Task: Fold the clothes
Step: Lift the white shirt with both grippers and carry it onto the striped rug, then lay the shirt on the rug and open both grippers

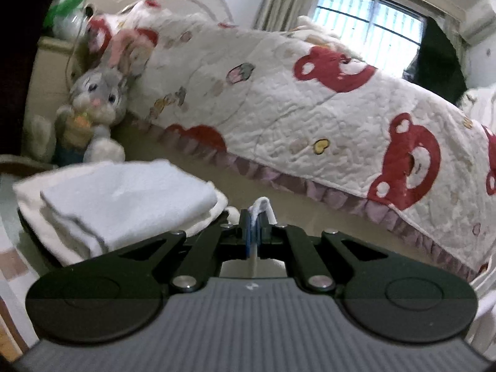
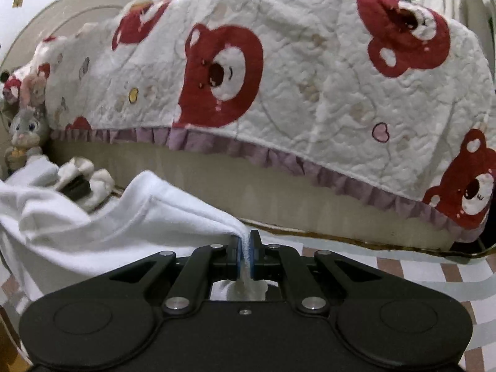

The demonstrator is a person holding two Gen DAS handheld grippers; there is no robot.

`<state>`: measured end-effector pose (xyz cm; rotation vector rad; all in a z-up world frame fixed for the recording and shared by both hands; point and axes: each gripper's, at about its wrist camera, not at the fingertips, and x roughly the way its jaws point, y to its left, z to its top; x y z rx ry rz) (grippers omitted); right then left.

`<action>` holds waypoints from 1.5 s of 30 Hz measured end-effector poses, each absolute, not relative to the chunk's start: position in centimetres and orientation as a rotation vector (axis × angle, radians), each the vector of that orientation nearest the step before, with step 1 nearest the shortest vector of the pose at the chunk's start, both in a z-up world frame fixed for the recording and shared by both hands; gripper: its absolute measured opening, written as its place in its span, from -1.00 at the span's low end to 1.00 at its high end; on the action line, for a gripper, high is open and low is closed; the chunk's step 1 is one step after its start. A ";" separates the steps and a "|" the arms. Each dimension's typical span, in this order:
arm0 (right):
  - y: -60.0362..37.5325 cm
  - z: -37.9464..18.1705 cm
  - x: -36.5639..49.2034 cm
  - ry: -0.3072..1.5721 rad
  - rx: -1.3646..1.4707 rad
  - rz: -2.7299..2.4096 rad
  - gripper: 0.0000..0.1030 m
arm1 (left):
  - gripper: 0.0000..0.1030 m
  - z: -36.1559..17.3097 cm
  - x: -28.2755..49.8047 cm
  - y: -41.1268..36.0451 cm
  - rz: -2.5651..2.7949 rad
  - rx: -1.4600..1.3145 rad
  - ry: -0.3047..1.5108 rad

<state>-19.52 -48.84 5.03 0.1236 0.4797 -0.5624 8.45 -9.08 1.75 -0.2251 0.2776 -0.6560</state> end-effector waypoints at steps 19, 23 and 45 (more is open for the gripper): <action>-44.0 28.5 -33.2 0.019 -0.010 -0.436 -0.90 | -0.93 29.5 -5.4 -2.2 -0.909 -0.188 -0.318; -42.8 28.1 -34.6 -0.014 -0.038 -0.468 -0.90 | -0.93 29.4 -3.9 -3.1 -0.863 -0.192 -0.257; -67.4 -6.0 -0.4 0.729 0.225 -0.743 -0.75 | -0.42 -7.3 25.5 -34.9 -0.547 0.258 0.588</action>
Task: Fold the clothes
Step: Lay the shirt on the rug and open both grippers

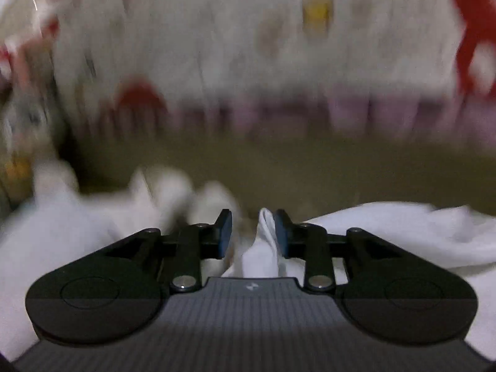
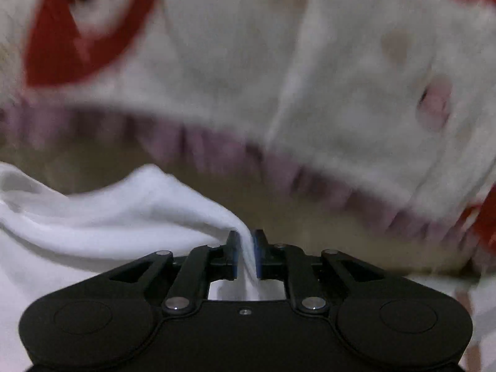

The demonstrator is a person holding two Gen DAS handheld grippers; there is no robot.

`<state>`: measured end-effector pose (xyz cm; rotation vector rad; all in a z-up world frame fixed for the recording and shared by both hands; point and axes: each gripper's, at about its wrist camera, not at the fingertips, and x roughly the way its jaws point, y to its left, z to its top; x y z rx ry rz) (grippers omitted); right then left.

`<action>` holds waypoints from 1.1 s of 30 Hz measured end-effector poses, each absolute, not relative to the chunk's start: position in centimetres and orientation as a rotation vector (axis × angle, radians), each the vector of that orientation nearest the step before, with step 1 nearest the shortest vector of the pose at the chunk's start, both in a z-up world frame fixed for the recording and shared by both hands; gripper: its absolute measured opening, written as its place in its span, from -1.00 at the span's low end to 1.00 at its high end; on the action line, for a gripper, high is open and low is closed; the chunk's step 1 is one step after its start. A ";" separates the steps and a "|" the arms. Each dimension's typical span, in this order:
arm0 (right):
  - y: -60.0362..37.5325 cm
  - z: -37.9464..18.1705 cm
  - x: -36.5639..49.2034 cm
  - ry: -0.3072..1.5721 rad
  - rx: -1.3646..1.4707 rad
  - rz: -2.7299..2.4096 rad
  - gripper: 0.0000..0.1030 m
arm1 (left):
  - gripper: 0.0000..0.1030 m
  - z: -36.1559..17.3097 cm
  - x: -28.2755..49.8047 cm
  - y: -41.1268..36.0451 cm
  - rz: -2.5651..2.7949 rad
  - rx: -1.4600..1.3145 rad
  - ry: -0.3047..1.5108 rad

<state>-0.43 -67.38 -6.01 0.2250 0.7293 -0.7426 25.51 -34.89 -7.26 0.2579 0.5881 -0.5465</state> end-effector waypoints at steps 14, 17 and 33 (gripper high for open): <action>-56.3 -12.2 -19.9 0.756 0.566 -0.440 -0.49 | -0.30 -14.2 15.5 -18.5 -0.722 0.167 1.026; -52.7 -12.5 -23.7 0.779 0.556 -0.403 -0.47 | -0.24 -14.8 14.0 -16.0 -0.693 0.155 1.114; -45.6 -15.5 -29.6 0.838 0.637 -0.378 -0.13 | -0.05 -13.2 5.3 -16.2 -1.074 0.346 0.990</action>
